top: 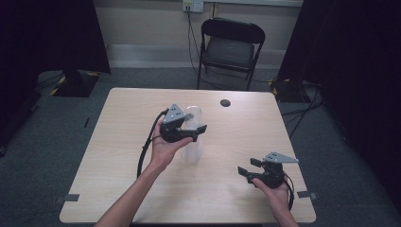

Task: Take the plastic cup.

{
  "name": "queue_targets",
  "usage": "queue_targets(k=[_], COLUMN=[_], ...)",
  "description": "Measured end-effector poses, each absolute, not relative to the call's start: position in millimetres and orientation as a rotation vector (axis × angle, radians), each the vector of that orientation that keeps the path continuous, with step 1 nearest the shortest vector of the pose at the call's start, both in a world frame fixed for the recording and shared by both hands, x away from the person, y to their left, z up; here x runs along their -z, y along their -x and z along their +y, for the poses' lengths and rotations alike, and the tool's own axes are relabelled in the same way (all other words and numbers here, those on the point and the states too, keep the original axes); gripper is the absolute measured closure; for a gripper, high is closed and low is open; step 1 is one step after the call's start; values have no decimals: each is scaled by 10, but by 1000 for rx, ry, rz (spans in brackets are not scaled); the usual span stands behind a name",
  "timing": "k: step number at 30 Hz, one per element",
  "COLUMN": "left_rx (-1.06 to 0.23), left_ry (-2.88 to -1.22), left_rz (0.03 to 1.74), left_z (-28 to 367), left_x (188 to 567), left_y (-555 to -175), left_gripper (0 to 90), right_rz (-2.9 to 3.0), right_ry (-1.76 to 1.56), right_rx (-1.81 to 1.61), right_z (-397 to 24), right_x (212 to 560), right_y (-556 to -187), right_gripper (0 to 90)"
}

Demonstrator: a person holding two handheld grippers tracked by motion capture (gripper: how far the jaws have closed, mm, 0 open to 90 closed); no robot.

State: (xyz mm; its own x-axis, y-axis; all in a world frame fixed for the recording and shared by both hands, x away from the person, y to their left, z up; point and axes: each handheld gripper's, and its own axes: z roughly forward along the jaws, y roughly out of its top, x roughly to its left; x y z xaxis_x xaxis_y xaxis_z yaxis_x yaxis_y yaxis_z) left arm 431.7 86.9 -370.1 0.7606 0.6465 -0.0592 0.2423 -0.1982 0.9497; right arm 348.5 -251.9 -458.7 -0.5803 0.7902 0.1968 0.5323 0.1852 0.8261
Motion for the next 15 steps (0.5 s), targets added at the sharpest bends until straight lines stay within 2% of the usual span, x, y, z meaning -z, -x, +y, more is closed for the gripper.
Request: queue_targets(k=[15], left_rx=[-437], left_ry=[-1725], left_rz=[662], left_z=[890], left_x=[3531], left_y=[-4242], left_gripper=[320], right_rz=[2192], right_ry=[-1258], right_rx=[-1349], right_z=[-2515], right_x=[4588], right_y=[-3485], right_gripper=[298])
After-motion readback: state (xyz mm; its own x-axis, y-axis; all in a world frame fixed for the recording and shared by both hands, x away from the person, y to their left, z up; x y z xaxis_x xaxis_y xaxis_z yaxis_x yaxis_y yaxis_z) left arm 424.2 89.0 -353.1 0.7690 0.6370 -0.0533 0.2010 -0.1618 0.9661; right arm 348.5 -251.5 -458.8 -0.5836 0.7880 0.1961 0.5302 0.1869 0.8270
